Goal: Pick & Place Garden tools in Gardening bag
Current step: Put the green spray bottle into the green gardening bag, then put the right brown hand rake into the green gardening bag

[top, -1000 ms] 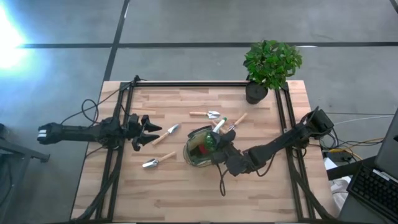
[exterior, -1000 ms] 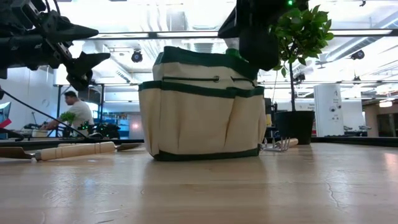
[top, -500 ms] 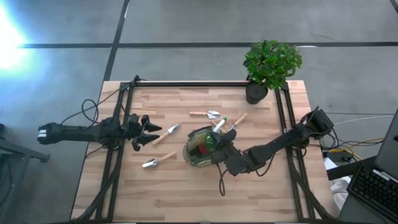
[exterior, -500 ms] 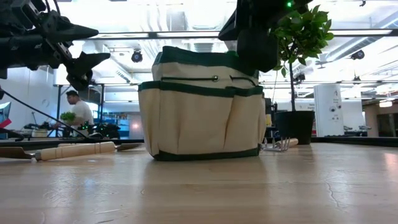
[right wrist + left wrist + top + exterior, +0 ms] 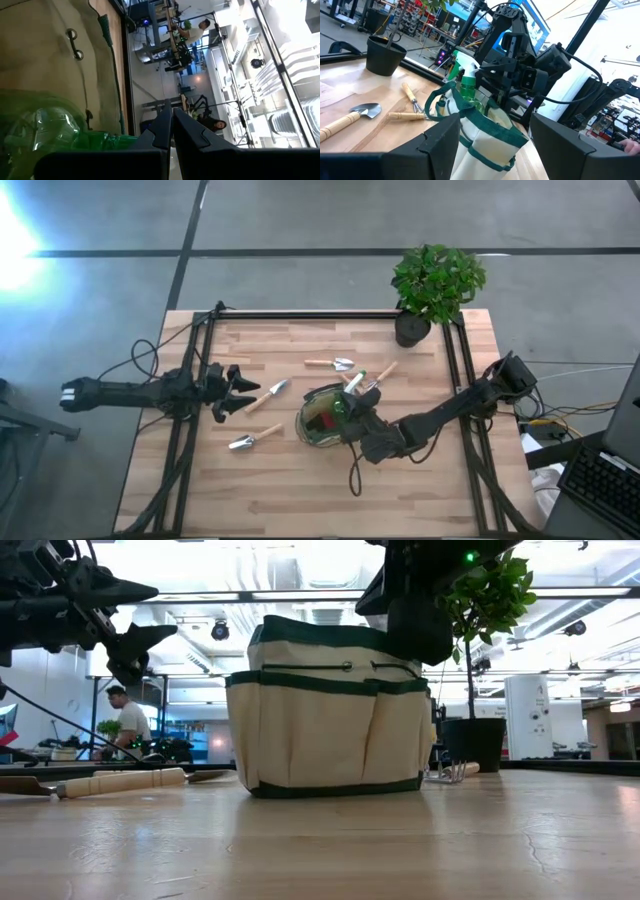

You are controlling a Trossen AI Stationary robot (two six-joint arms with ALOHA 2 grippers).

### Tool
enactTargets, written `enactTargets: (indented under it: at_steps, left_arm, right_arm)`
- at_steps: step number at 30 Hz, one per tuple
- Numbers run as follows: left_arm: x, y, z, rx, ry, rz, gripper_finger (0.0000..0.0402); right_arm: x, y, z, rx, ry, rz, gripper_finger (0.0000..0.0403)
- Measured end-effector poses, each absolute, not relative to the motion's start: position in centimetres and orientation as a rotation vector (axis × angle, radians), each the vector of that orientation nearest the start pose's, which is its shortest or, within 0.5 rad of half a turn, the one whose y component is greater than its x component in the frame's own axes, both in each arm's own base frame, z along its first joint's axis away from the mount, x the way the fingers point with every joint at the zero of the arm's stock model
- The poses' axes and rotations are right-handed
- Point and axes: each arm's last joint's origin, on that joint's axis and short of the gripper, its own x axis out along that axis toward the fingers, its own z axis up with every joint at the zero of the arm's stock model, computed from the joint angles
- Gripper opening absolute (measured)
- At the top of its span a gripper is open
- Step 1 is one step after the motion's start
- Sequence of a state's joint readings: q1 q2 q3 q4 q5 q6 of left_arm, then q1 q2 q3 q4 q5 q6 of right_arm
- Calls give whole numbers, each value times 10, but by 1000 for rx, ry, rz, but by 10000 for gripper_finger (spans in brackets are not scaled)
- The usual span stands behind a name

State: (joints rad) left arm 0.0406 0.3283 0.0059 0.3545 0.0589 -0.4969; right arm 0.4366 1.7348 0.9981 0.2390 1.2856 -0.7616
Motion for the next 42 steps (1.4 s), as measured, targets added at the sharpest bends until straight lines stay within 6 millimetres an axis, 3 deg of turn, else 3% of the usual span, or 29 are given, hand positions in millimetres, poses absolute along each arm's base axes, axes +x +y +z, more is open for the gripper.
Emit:
enactTargets:
  at_steps: [21,35,42]
  left_arm:
    - [118,3,171,-496,-27,-26,245]
    - [118,3,171,-495,-27,-26,245]
    - [118,3,171,-495,-27,-26,245]
  right_arm:
    - [330,123,209,-1092,654,-719,14]
    - [329,122,211,-1070,649,-773,135]
    - [327,121,213,-1118,692,-862,167]
